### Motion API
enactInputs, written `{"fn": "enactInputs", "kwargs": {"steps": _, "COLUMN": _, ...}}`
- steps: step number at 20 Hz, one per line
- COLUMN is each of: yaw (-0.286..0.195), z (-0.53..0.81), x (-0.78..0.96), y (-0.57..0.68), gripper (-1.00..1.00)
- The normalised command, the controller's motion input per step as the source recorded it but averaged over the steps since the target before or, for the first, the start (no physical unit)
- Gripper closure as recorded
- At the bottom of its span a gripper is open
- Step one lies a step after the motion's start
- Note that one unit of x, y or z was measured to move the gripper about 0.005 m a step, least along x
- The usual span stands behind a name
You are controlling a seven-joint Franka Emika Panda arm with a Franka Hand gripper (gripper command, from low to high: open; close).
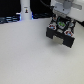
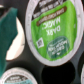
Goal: Open the kcup holder, insert the kcup into the holder, and close the kcup holder
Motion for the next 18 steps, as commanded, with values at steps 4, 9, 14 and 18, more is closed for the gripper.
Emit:
{"fn": "enactInputs", "kwargs": {"steps": 4, "yaw": 0.058, "z": 0.49, "x": 0.28, "y": -0.15, "gripper": -1.0}}
{"fn": "enactInputs", "kwargs": {"steps": 9, "yaw": 0.053, "z": 0.44, "x": 0.45, "y": -0.37, "gripper": -1.0}}
{"fn": "enactInputs", "kwargs": {"steps": 14, "yaw": 0.026, "z": 0.3, "x": 0.6, "y": -0.45, "gripper": -1.0}}
{"fn": "enactInputs", "kwargs": {"steps": 18, "yaw": 0.008, "z": 0.23, "x": 0.7, "y": -0.45, "gripper": -1.0}}
